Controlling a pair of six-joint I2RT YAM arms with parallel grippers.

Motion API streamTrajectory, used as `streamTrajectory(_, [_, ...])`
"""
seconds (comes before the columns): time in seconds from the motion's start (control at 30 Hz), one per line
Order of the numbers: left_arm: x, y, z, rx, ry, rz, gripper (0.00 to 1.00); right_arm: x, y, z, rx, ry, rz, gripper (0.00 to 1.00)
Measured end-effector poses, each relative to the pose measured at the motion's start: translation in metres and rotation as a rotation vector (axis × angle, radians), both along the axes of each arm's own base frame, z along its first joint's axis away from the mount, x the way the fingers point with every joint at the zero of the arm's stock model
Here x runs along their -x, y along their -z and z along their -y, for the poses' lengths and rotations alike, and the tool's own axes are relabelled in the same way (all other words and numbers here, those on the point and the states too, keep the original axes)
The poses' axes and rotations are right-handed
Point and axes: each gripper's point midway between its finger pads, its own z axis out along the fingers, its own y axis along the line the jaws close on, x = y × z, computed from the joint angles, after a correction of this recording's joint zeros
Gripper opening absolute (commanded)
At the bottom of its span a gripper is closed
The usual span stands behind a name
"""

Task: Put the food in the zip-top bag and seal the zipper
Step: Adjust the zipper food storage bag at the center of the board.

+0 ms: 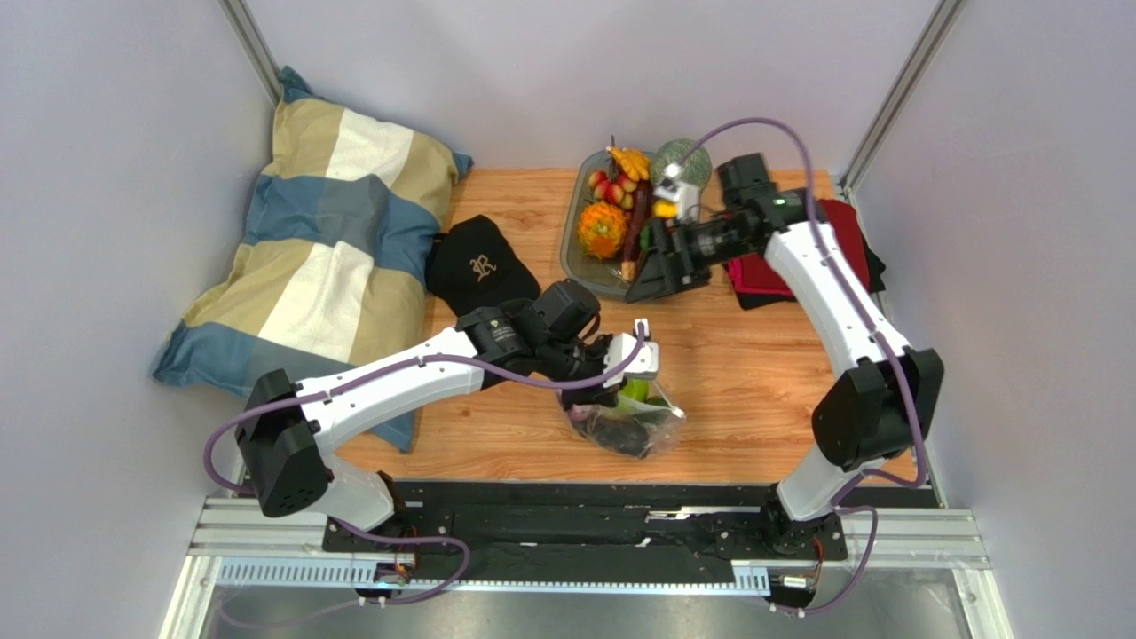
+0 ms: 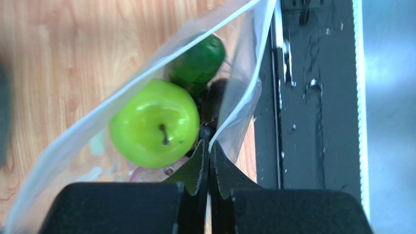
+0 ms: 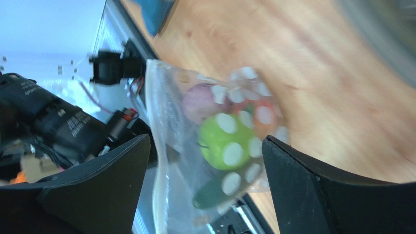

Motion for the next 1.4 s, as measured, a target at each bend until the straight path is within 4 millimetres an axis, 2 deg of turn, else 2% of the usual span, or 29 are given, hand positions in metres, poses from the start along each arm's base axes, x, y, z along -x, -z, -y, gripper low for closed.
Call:
streamTrajectory(0.07, [-0.006,-0.008,0.001,0.031,-0.038,-0.013,0.00,-0.016,-0.014,0.033,-0.017,0.084,0.063,0.88])
streamTrajectory(0.13, [-0.015,-0.015,0.001,0.062,-0.078,-0.030,0.00,-0.024,-0.028,0.064,-0.032,0.155,0.149,0.88])
streamTrajectory(0.2, [-0.022,-0.019,0.001,0.084,-0.110,-0.050,0.00,-0.014,-0.035,0.092,-0.038,0.214,0.225,0.85])
streamTrajectory(0.27, [-0.027,-0.021,0.000,0.097,-0.134,-0.067,0.00,0.017,-0.034,0.105,-0.042,0.225,0.315,0.85])
streamTrajectory(0.43, [-0.033,-0.026,0.001,0.125,-0.171,-0.104,0.00,0.089,-0.031,0.094,-0.093,0.121,0.534,0.87])
streamTrajectory(0.5, [-0.034,-0.026,0.001,0.129,-0.179,-0.118,0.00,0.107,-0.027,0.092,-0.109,0.090,0.602,0.91])
streamTrajectory(0.6, [-0.036,-0.025,0.002,0.127,-0.188,-0.137,0.00,0.125,-0.021,0.090,-0.118,0.051,0.691,0.91])
streamTrajectory(0.77, [-0.039,-0.025,0.005,0.130,-0.199,-0.154,0.00,0.133,-0.005,0.088,-0.116,-0.023,0.773,0.79])
streamTrajectory(0.97, [-0.039,-0.026,0.007,0.136,-0.202,-0.161,0.00,0.124,0.019,0.081,-0.140,-0.072,0.762,0.72])
streamTrajectory(1.17, [-0.040,-0.024,0.011,0.140,-0.198,-0.174,0.00,0.126,0.023,0.064,-0.166,-0.160,0.849,0.61])
streamTrajectory(1.27, [-0.040,-0.025,0.013,0.144,-0.195,-0.182,0.00,0.127,0.024,0.059,-0.161,-0.186,0.898,0.52])
streamTrajectory(1.4, [-0.039,-0.026,0.014,0.146,-0.190,-0.187,0.00,0.121,0.026,0.058,-0.141,-0.187,0.930,0.30])
